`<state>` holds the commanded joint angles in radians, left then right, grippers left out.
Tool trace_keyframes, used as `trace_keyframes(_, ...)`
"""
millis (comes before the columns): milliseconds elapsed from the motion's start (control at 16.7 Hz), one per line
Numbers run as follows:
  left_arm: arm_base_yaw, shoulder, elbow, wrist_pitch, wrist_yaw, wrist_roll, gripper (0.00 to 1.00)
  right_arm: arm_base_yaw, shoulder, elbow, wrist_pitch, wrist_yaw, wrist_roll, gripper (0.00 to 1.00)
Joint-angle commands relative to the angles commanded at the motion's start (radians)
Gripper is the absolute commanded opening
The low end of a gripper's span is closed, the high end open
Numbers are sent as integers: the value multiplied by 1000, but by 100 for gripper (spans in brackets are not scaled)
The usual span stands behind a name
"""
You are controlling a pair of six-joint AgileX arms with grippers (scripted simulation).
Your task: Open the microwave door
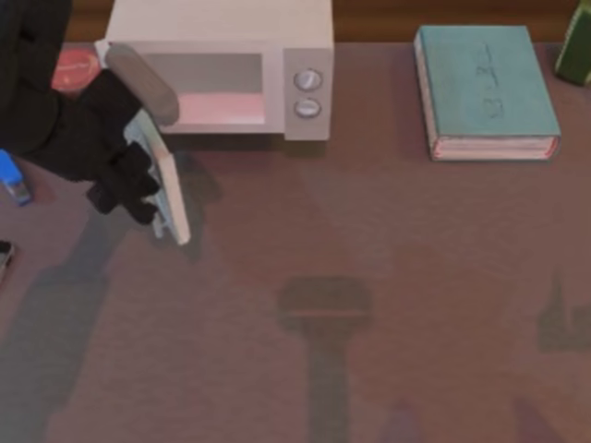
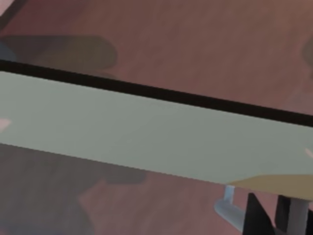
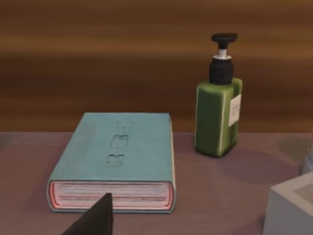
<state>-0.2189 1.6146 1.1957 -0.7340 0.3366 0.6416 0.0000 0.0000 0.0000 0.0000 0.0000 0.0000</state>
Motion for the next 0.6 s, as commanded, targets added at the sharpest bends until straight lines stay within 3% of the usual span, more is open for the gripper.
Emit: trace_keyframes(600, 12, 4, 4, -13, 12, 36, 0, 0, 0, 0, 0, 0, 0, 100)
